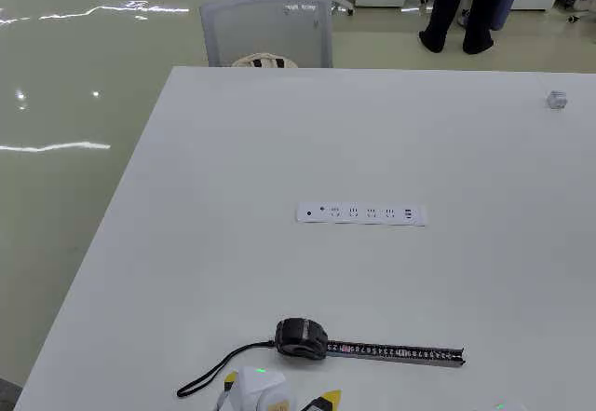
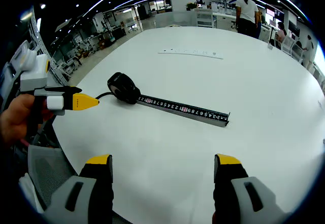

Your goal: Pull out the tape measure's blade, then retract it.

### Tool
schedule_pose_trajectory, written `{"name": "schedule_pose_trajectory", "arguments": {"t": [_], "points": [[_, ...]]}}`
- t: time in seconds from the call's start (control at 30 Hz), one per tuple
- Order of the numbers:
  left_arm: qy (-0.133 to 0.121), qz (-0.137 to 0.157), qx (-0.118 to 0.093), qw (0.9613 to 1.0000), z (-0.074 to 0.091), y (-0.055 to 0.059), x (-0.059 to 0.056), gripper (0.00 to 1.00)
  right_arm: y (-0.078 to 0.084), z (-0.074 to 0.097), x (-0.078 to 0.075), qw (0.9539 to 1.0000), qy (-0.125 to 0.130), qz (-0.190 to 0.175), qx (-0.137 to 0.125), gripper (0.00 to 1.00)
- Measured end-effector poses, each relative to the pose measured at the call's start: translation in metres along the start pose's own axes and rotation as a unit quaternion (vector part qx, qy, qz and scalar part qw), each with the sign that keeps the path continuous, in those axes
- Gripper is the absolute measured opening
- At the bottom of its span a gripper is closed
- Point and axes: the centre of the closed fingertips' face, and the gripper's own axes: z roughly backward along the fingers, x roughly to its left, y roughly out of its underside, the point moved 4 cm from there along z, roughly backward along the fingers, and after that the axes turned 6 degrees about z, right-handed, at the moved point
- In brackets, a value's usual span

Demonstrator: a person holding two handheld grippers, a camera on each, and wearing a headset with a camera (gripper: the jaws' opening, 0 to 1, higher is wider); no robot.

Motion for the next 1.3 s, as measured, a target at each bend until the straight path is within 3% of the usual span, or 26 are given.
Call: {"name": "schedule_pose_trajectory", "arguments": {"t": [0.4, 1.3], "points": [[-0.003, -0.001, 0.002, 1.0000, -0.014, -0.006, -0.003, 0.94, 0.006, -0.015, -0.012, 0.9997, -0.003, 0.014, 0.022, 0.82], [-0.012, 0.006, 0.000, 0.9999, -0.047, -0.020, 0.001, 0.91, -0.002, -0.043, -0.042, 0.9964, -0.005, 0.063, 0.056, 0.78]]}}
